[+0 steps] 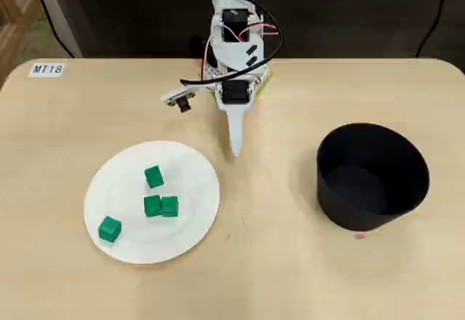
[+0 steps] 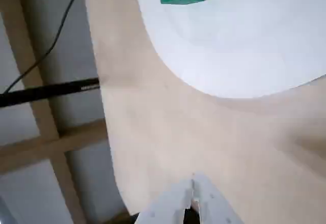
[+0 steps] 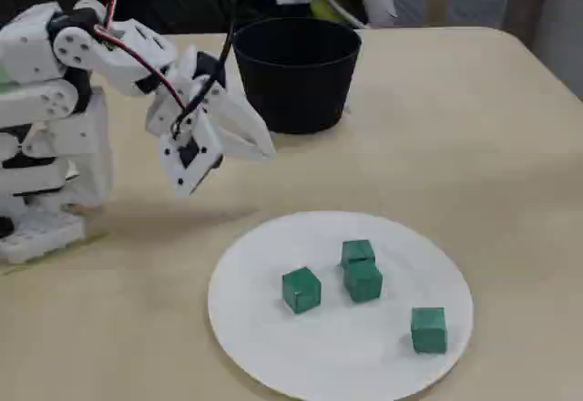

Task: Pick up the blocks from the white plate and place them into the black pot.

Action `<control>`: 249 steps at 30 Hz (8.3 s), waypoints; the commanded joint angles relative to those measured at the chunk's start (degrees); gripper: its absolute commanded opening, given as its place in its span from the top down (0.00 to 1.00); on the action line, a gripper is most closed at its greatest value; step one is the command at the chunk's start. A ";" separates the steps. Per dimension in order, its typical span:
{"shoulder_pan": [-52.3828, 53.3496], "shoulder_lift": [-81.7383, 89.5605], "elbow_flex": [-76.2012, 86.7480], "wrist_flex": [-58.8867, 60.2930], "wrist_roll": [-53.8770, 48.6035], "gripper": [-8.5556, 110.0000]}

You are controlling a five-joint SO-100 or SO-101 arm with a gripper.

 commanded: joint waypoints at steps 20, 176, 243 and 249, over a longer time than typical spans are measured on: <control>3.96 -39.29 -49.83 8.70 -5.45 0.95; 1.05 -104.06 -137.46 47.37 -5.19 0.95; 10.28 -84.20 -85.34 28.65 12.57 0.95; 19.78 -88.42 -85.61 36.56 23.03 0.95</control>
